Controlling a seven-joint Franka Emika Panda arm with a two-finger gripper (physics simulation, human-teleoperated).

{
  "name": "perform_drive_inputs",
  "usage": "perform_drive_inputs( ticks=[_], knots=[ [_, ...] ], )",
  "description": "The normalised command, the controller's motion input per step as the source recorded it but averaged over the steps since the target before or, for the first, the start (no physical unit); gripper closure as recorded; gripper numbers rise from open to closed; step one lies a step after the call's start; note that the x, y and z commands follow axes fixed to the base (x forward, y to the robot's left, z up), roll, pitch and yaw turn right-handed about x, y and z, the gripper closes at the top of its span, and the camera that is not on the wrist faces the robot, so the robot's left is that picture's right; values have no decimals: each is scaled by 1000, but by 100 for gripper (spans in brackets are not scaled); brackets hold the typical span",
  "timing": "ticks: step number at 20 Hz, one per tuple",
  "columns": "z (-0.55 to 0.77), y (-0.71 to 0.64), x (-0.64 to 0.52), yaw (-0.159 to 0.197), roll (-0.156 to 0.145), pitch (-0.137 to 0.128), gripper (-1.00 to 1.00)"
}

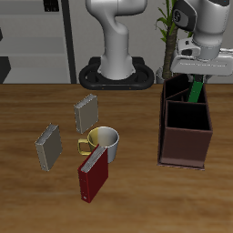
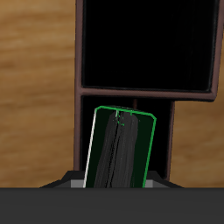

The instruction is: Place the green book into the left desk caddy's back compartment

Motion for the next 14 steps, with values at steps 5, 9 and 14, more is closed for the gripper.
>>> perform_drive_inputs(
  ticks=[5,9,14],
  knots=[
    [-235,-127,184,-26,-18,93,100],
    [-205,-149,105,-44,-29,73,-100],
    [-89,-96,38,-15,-3,45,-100]
  ],
)
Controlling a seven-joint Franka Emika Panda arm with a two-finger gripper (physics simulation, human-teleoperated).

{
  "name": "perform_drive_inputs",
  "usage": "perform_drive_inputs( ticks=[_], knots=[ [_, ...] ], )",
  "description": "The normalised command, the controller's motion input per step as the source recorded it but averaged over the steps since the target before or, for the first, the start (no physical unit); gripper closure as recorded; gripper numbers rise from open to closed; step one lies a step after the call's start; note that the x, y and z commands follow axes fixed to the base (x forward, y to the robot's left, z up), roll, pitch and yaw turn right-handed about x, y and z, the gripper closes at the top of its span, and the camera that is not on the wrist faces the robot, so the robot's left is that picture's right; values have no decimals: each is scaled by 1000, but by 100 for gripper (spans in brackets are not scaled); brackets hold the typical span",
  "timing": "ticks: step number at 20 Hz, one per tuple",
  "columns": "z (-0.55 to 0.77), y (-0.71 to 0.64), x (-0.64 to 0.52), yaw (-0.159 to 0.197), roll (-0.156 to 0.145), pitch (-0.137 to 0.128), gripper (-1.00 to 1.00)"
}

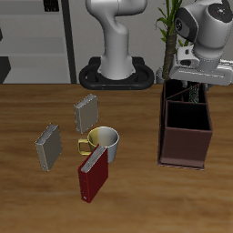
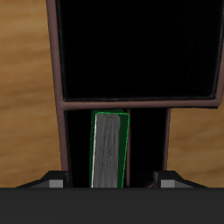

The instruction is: Place the green book into the left desk caddy's back compartment

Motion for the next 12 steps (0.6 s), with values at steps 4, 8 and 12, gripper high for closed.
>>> perform_drive_inputs(
  ticks=[4,8,12],
  knots=[
    [36,-70,-29,-11,-3,7,-100],
    [83,-5,-35,-11,-9,-14,-100],
    [153,-24,-73,-12,-11,-27,-100]
  ],
)
